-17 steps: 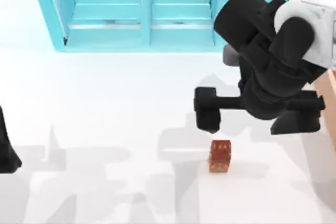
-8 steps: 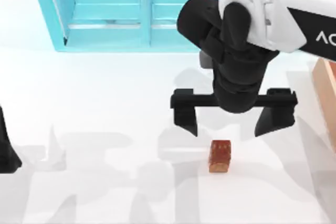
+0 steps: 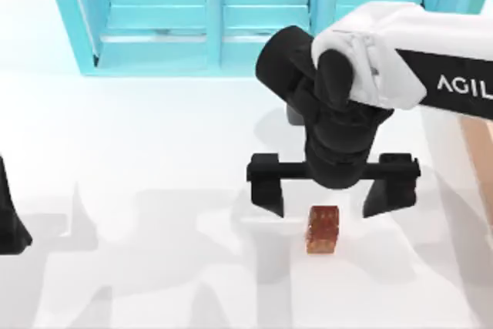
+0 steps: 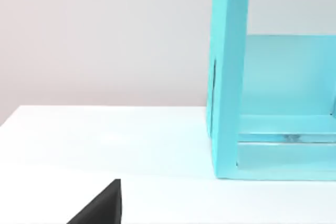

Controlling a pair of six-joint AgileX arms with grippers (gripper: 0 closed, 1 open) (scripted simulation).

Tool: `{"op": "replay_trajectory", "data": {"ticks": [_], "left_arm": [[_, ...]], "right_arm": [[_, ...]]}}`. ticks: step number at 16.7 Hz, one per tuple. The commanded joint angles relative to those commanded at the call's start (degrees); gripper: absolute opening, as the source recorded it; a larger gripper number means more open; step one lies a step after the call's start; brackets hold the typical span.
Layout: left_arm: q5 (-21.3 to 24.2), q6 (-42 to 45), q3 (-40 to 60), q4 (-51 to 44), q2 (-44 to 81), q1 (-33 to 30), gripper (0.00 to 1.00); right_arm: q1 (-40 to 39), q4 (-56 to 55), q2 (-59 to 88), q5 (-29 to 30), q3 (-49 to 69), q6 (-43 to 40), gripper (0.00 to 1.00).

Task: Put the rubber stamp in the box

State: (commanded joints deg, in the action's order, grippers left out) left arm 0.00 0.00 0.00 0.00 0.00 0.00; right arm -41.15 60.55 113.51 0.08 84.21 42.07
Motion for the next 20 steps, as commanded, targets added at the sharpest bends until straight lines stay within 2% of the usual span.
{"op": "replay_trajectory", "data": {"ticks": [4,9,20], "left_arm": [[0.0,0.0,0.0,0.0,0.0,0.0,1.00],[0.0,0.0,0.0,0.0,0.0,0.0,1.00],[0.0,0.0,0.0,0.0,0.0,0.0,1.00]], "right_arm": [[-0.1,-9.7,3.0,0.0,-6.6,0.2,1.00],[-0.2,-11.2,3.5,0.0,-7.9,0.3,1.00],[-0.2,-11.2,3.5,0.0,-7.9,0.3,0.17]]}}
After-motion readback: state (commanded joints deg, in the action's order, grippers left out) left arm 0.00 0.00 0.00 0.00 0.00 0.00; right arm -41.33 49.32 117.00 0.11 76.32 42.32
